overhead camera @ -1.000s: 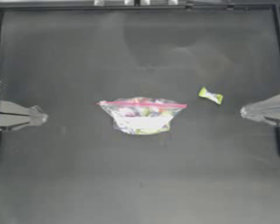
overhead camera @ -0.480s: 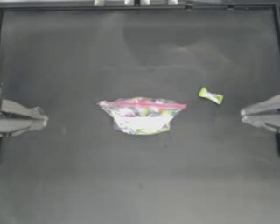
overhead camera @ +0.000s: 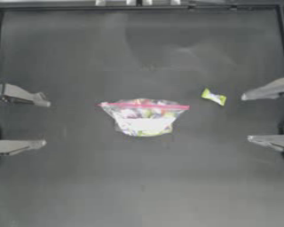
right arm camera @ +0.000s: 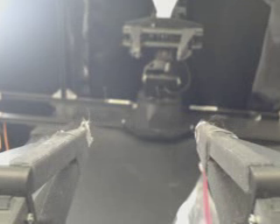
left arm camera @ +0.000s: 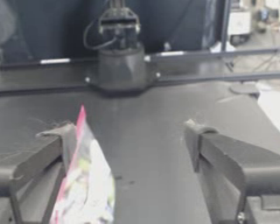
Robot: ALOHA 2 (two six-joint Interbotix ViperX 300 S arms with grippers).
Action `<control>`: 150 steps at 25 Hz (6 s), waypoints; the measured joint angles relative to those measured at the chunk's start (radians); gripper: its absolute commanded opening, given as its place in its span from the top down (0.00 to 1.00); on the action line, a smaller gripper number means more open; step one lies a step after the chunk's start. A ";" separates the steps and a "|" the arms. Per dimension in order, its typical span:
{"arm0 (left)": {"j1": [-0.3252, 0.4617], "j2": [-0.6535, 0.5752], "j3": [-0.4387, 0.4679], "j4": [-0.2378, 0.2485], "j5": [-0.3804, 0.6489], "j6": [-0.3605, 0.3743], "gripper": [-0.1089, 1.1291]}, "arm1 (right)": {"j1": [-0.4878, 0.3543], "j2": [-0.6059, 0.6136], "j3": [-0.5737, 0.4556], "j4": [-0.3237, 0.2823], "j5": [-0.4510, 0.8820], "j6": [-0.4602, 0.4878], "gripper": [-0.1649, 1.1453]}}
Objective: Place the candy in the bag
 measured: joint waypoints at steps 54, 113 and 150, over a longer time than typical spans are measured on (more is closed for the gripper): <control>0.060 -0.067 0.103 -0.002 0.066 0.000 0.10 | -0.149 0.770 -1.043 -0.067 1.270 -0.057 0.12; 0.061 -0.135 0.153 -0.011 0.091 0.000 0.10 | -0.110 1.284 -1.424 -0.075 1.342 -0.158 0.20; 0.061 -0.135 0.155 -0.011 0.091 -0.002 0.10 | -0.094 1.402 -1.517 -0.089 1.382 -0.173 0.21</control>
